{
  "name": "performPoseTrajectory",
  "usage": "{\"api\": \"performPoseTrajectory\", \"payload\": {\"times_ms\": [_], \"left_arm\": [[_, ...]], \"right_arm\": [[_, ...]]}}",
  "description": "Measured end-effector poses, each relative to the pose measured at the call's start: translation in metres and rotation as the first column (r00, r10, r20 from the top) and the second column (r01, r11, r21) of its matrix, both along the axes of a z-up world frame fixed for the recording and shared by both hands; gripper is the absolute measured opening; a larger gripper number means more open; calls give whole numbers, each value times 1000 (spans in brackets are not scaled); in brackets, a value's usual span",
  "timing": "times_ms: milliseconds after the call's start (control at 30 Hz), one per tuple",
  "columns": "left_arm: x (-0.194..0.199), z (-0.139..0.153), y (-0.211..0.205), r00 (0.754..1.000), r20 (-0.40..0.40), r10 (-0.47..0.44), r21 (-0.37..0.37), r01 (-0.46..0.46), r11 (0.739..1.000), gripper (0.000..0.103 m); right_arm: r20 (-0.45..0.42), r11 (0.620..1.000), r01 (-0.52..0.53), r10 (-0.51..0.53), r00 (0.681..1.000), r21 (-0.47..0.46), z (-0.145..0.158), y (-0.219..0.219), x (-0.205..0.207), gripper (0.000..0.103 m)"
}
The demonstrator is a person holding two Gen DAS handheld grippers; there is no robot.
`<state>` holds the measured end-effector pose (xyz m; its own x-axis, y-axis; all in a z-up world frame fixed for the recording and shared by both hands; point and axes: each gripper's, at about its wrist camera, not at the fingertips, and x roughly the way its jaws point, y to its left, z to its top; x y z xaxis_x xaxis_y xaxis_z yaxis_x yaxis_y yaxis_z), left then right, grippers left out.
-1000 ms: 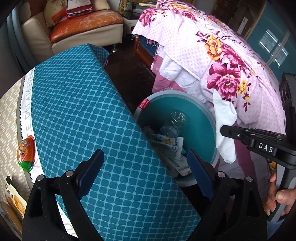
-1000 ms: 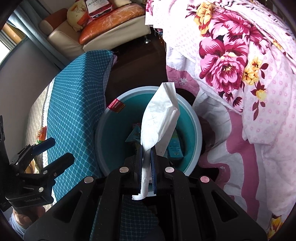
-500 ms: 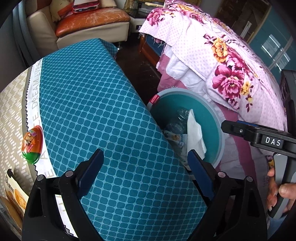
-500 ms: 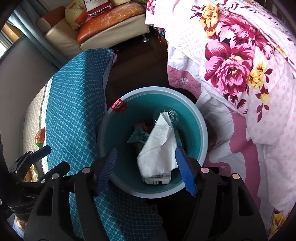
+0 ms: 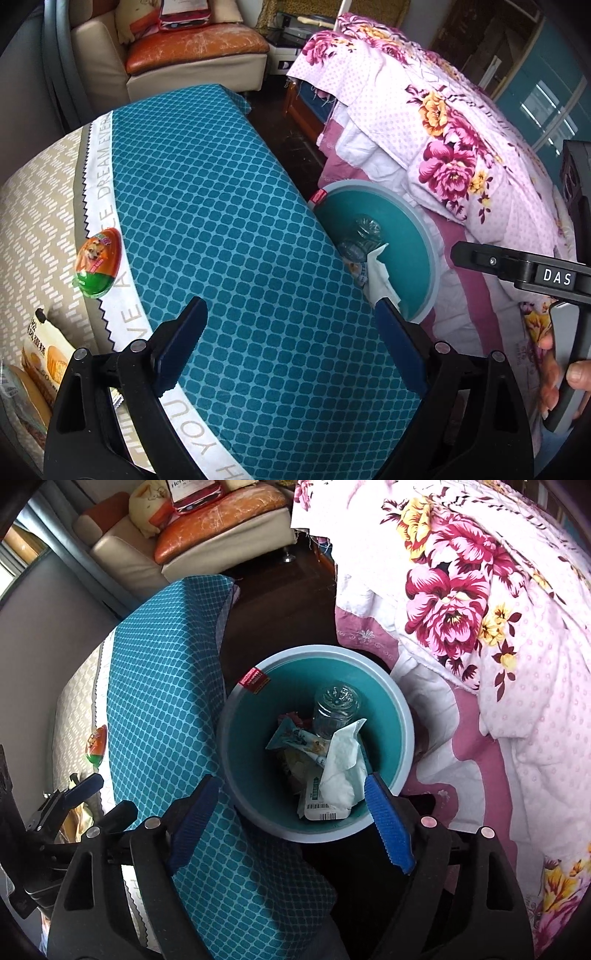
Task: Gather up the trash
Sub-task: 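Grasp the clear bread bag with the left tool while the right tool grasps the yellow cake wrapper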
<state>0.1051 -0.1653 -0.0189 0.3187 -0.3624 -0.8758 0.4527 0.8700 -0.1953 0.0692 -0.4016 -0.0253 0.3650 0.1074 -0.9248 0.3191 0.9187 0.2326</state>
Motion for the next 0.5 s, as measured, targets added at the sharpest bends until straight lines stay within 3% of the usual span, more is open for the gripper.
{"api": "performPoseTrajectory", "payload": {"times_ms": [500], "left_arm": [[-20,22,127,985,52,167,-5,-167,986,92]], "right_arm": [[-8,984,-178,178,984,7,11,105,9,78]]}}
